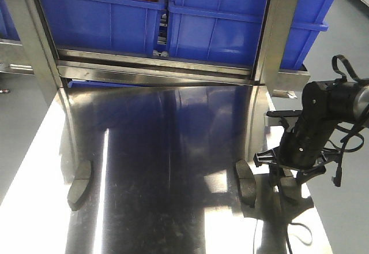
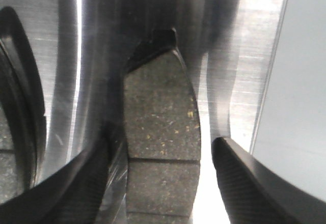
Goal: Move and align brake pads A on conveyor
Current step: 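Close the right gripper on the brake pad and lift it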
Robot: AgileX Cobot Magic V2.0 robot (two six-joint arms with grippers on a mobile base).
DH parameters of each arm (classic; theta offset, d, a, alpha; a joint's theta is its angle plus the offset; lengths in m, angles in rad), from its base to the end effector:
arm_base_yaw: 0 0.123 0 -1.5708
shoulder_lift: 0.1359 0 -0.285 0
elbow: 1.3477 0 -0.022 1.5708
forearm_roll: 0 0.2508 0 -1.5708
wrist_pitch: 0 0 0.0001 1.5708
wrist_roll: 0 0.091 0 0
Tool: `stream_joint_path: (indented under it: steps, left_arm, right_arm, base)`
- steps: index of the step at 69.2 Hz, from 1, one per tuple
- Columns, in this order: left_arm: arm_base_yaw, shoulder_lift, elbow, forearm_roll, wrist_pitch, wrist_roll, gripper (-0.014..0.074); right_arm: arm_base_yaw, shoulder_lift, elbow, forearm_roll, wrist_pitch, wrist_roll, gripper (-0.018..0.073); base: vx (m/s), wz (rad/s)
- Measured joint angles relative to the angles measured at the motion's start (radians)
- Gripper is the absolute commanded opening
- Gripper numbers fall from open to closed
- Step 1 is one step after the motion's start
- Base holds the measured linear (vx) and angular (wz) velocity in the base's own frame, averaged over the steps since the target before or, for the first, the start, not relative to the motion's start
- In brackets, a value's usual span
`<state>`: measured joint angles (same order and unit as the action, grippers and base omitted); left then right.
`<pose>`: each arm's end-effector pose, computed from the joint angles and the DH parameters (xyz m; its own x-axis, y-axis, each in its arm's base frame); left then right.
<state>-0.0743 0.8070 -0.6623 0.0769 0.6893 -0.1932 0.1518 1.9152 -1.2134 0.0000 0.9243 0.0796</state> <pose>0.1509 -0.0068 0.2995 -0.6754 -0.0833 -0.7327 -0.0522 0.9965 -0.0652 0.3480 0.0532 0.1582 -0.9969 -0.0721 -0.0318 -0.0722 0.9974 0.0025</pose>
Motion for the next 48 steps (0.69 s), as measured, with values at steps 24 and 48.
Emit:
stream_joint_path:
  steps: [24,48]
  left_arm:
    - [0.0,0.0,0.0,0.0,0.0,0.0,0.0162]
    - [0.0,0.0,0.0,0.0,0.0,0.0,0.0162]
  right_arm:
    - [0.0,-0.004,0.0,0.0,0.001,-0.001,0.0197]
    - [0.0,-0.021,0.002,0.006,0.002,-0.002,0.0072]
  base:
    - [0.0,0.0]
    - [0.0,0.0]
